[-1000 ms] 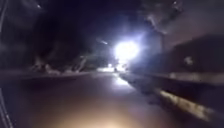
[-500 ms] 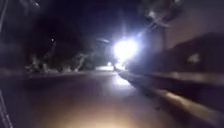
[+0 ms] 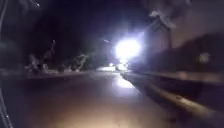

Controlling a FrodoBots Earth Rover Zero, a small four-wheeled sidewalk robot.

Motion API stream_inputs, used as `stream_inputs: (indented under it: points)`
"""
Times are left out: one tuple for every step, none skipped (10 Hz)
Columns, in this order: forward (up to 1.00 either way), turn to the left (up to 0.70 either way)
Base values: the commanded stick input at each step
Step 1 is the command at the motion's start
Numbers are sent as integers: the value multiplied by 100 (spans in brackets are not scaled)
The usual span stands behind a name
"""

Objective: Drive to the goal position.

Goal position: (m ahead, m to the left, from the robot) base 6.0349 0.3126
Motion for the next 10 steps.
stream_inputs:
  points:
    - [70,0]
    - [70,0]
    - [70,0]
    - [70,0]
    - [70,0]
    - [70,0]
    - [70,0]
    - [70,0]
    - [70,0]
    - [70,0]
